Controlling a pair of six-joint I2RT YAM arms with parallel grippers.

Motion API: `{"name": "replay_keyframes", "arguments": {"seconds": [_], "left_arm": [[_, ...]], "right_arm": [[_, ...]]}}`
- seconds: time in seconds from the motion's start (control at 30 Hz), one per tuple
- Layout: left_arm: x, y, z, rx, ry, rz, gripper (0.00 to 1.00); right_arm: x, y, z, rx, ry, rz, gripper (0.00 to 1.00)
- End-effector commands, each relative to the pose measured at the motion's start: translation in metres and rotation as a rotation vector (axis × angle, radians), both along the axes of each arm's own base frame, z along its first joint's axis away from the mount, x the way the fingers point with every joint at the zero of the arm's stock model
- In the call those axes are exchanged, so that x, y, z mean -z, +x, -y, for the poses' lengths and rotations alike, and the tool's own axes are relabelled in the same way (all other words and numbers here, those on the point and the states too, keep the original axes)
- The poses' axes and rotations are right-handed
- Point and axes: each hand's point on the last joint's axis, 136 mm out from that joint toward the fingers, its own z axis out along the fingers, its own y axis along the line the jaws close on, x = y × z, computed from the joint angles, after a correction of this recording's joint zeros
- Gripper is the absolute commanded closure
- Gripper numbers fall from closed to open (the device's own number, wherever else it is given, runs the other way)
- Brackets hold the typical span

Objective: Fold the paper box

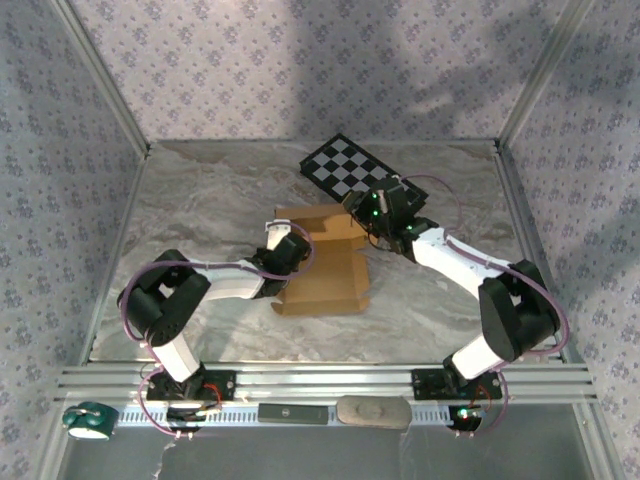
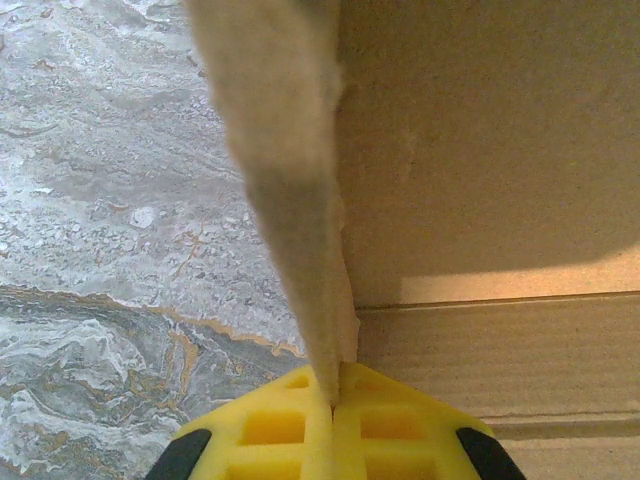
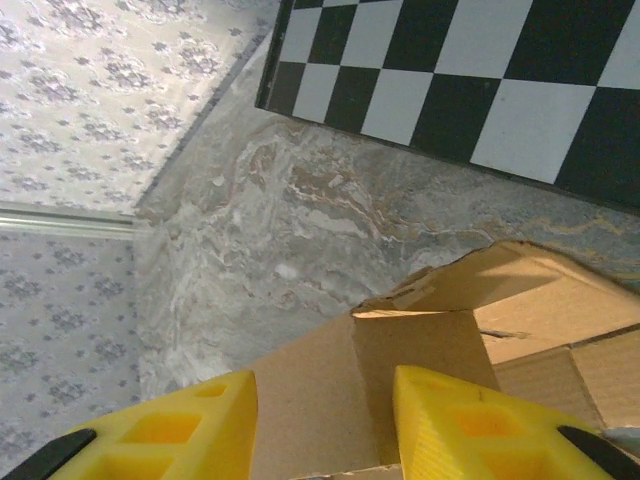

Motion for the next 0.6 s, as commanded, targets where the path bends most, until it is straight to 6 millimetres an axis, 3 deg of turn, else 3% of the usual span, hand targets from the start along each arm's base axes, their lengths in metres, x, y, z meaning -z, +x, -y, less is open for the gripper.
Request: {"name": "replay_keyframes", "arguments": {"seconds": [0.0, 0.23, 0.57], "left_arm": [[0.005, -0.007, -0.007, 0.016, 0.088, -0.041, 1.00], [0.002, -0.007, -0.005, 0.031, 0.100, -0.035, 1.00], [0.000, -0.006, -0.005, 0.033, 0.110, -0.029, 1.00]], "right_arm": [[0.004, 0.001, 0.001, -0.005, -0.039, -0.014, 0.57], [0.001, 0.006, -0.014, -0.035, -0.021, -0.017, 0.59], [0.001, 0.006, -0.016, -0.018, -0.012, -0.023, 0.90]]}}
